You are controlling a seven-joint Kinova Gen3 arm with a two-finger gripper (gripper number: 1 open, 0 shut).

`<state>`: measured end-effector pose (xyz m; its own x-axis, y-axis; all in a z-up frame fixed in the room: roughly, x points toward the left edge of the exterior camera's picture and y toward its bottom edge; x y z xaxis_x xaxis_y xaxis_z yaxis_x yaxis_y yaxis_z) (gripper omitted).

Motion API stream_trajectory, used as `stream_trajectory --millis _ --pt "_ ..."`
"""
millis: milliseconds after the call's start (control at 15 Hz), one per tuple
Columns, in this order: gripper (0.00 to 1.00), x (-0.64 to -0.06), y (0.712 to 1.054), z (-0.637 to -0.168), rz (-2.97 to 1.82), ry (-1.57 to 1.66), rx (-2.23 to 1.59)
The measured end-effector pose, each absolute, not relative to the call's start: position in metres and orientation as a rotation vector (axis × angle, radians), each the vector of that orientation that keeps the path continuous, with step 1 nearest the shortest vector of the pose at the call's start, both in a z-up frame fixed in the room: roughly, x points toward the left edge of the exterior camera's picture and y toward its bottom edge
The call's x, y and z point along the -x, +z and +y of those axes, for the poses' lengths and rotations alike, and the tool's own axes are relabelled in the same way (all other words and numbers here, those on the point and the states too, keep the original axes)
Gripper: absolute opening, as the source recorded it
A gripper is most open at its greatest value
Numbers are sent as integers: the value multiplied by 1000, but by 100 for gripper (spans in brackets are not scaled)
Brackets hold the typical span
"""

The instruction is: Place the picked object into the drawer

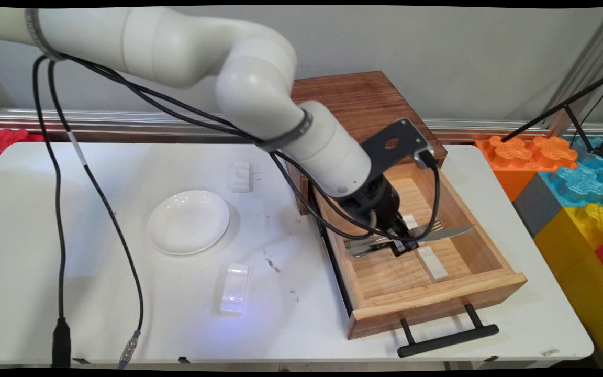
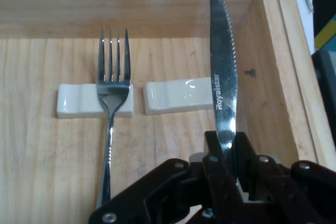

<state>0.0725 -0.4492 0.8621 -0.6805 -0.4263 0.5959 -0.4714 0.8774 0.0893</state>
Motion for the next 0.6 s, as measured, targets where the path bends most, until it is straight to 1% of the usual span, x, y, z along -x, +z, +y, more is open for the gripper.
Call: stream_trajectory --millis 600 --pt "0 -54 819 -454 -2405 98 -627"
